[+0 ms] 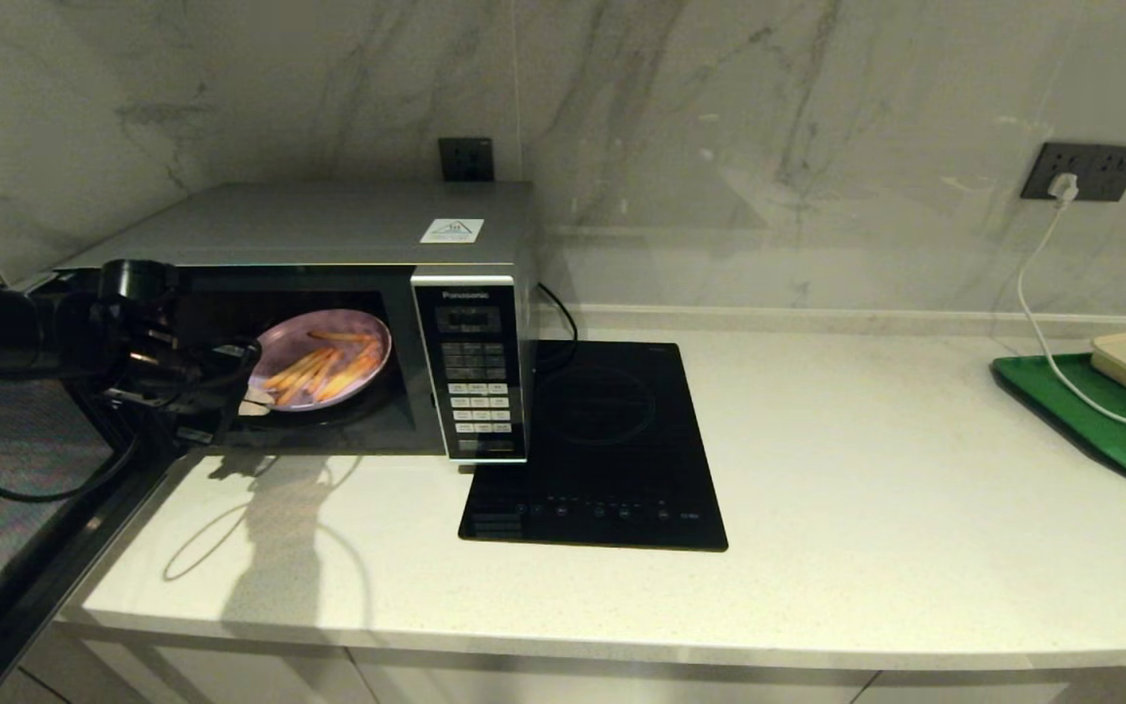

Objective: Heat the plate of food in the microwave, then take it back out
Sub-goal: Close the microwave oven

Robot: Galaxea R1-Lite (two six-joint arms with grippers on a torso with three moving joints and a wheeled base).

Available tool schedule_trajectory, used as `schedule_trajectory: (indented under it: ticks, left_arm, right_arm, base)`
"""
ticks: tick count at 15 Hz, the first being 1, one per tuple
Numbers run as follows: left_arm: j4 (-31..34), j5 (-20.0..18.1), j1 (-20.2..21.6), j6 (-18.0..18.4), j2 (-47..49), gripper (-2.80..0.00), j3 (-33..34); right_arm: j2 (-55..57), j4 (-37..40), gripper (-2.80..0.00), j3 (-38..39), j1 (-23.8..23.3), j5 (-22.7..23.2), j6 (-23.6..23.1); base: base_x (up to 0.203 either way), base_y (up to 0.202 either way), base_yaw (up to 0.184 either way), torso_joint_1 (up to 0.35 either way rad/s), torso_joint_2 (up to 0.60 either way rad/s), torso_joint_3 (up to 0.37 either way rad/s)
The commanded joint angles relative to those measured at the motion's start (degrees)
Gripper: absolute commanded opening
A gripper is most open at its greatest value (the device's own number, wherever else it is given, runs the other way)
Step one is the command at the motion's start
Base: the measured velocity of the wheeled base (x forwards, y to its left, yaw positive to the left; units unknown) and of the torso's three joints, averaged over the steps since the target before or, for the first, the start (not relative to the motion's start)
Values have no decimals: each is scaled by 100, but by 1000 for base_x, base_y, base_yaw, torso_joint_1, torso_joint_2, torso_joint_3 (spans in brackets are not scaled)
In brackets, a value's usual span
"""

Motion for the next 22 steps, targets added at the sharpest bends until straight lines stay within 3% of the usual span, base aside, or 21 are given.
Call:
schedule_trajectory:
  ticks: [1,18,19,22]
  left_arm:
    - [0,-14,3,-34,21,-280,1]
    - [-150,-14,1,-43,205,-280,63]
    - [-156,-14,-6,-37,165,0,63]
    - [-151,-16,-7,-42,-60,0,69]
  right_arm:
    - [5,7,-280,-2,2,0,5]
    - [5,7,-280,-2,0,0,5]
    - [5,7,-280,-2,0,0,-3]
    - [5,7,-280,-2,0,0,5]
  base:
    - [0,0,0,0,0,0]
    - [0,0,0,0,0,0]
    - [0,0,0,0,0,0]
    - [0,0,0,0,0,0]
